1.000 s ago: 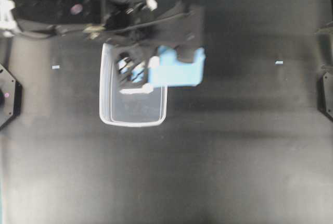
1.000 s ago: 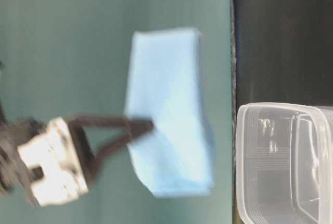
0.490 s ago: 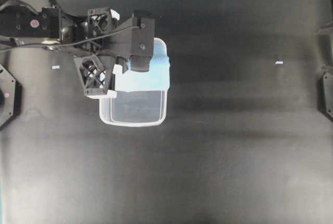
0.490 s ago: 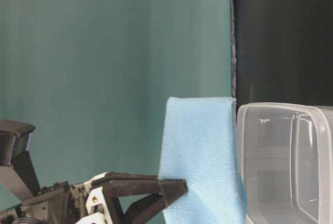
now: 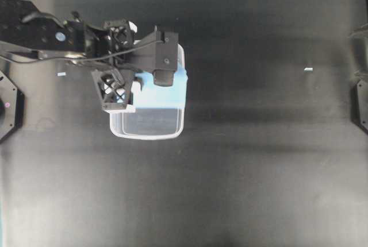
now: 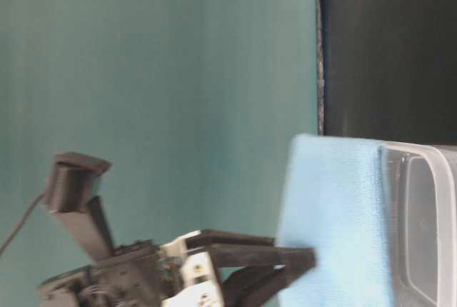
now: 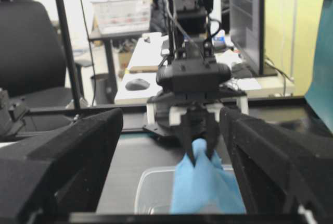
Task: Place the blue towel into the container with the left arm.
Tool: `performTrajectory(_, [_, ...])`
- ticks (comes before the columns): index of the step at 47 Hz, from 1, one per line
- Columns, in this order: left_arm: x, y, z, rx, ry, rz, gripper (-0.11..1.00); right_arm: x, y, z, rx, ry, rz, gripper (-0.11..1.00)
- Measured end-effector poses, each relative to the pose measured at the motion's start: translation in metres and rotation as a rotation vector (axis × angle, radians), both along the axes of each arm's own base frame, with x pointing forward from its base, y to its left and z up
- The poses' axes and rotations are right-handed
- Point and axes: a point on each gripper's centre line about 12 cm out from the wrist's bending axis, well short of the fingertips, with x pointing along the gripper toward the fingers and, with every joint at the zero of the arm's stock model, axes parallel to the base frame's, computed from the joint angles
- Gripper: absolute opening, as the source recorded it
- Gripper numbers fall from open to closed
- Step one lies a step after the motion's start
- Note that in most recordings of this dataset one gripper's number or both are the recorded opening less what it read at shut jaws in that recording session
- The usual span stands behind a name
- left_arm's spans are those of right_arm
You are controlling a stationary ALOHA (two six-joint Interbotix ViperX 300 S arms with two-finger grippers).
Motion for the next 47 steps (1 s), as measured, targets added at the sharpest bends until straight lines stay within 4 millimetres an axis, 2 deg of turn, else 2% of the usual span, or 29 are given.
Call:
performTrajectory(5, [0.005, 0.000, -0.007, -0.007, -0.033, 0.016, 0.78, 0.000, 0.000, 0.000, 0.000, 0.000, 0.000, 0.73])
performTrajectory(9, [0.006, 0.000, -0.006, -0.011, -0.048, 0.025, 0.90, 0.000, 0.000, 0.000, 0.002, 0.000, 0.000, 0.73])
performTrajectory(16, [0.002, -0.001, 0.015, -0.010, -0.105, 0.029, 0.87, 0.000, 0.000, 0.000, 0.002, -0.002, 0.000, 0.73])
performTrajectory(22, [-0.009, -0.002, 0.055, -0.004, -0.221, 0.027, 0.87, 0.000, 0.000, -0.001, 0.002, 0.003, 0.000, 0.73])
performTrajectory(26, [-0.020, -0.004, 0.073, -0.002, -0.278, 0.023, 0.87, 0.000, 0.000, -0.002, 0.001, 0.005, 0.000, 0.73])
performTrajectory(31, [-0.035, -0.007, 0.077, -0.001, -0.302, 0.018, 0.87, 0.000, 0.000, -0.004, 0.001, 0.009, 0.000, 0.73])
performTrajectory(36, [-0.047, -0.007, 0.071, -0.002, -0.304, 0.019, 0.87, 0.000, 0.000, -0.006, 0.001, 0.012, 0.000, 0.73])
performTrajectory(47, [-0.050, -0.011, 0.080, 0.002, -0.445, 0.004, 0.87, 0.000, 0.000, -0.009, 0.001, 0.021, 0.000, 0.73])
